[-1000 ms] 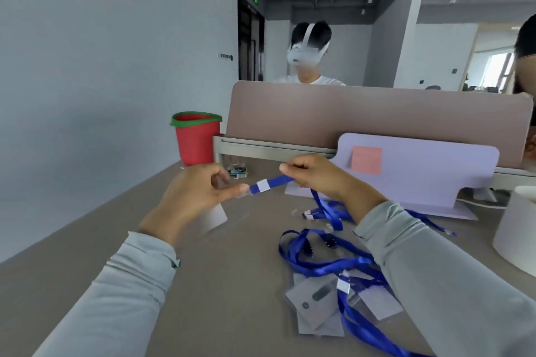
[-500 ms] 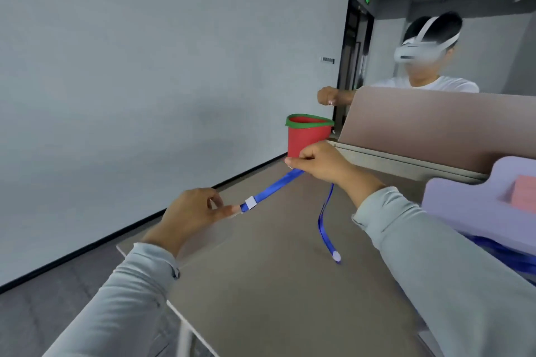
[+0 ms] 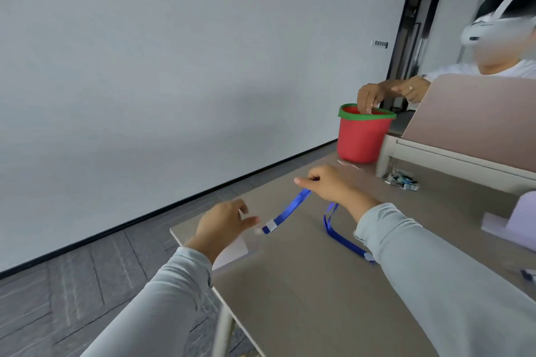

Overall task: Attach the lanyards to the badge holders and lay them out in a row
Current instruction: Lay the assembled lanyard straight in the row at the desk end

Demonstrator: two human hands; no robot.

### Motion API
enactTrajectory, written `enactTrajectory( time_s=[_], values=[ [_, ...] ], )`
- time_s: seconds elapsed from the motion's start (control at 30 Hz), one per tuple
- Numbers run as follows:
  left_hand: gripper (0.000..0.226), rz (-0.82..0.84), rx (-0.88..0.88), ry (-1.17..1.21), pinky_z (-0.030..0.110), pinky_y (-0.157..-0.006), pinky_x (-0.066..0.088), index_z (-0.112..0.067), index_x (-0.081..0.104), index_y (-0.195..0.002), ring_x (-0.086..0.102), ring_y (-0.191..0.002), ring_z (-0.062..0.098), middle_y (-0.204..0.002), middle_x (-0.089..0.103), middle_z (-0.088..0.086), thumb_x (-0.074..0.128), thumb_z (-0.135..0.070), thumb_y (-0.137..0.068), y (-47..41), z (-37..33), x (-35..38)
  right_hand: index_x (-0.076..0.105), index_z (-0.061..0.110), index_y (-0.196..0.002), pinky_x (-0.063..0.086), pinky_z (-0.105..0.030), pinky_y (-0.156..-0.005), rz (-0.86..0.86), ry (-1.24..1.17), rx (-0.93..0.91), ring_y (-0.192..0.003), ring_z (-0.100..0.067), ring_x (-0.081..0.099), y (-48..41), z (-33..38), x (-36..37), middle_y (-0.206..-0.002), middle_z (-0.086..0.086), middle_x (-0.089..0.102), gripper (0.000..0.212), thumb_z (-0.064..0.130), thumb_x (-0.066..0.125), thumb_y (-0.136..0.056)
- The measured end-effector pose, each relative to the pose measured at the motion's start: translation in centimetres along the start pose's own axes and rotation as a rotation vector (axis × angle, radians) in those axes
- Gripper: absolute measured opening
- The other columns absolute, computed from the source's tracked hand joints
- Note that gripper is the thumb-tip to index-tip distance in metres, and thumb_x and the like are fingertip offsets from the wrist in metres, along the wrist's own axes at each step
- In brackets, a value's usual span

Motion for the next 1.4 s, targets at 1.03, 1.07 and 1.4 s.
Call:
enactTrajectory(
  time_s=[1.03,1.07,1.4],
  values=[
    [0.027,0.478,0.094,0.635,0.017,-0.042,0.022,-0.012,0.058,-0.070,0.028,-0.042,0.008,-0.055,0.039,-0.001,0.045,-0.016,-0.094,-7.8,-9.5,6.8,0.068,0.004,-0.087,0.035,-0.022,-0.061,0.126,-0.230,0.120,-0.052,-0.010,0.041,0.6,-9.7,-3.2,-0.053,0.003,0.050,0.039,0.037,0.047,-0.095],
    [0.028,0.437,0.072,0.609,0.017,-0.042,0.022,-0.012,0.057,-0.066,0.028,-0.042,0.008,-0.054,0.039,-0.001,0.045,-0.014,-0.092,-8.0,-9.4,6.8,0.068,0.004,-0.088,0.035,-0.023,-0.061,0.119,-0.234,0.123,-0.052,-0.010,0.041,0.8,-10.0,-3.4,-0.053,0.003,0.050,0.037,0.034,0.048,-0.095],
    [0.029,0.210,0.003,0.415,0.026,-0.053,0.029,-0.014,0.055,-0.061,0.035,-0.052,0.015,-0.057,0.043,0.001,0.047,-0.019,-0.088,-9.2,-9.1,7.4,0.066,0.009,-0.080,0.033,-0.024,-0.058,0.044,-0.099,0.212,-0.056,-0.011,0.039,2.0,-13.7,-6.0,-0.059,0.002,0.049,0.026,0.030,0.055,-0.092]
  ],
)
Point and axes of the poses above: each hand's wrist, its own y-axis away from the middle knuckle, its own x-axis out of the palm, z = x × y, the point moved 5 cm from there along -y, towards the middle knuckle
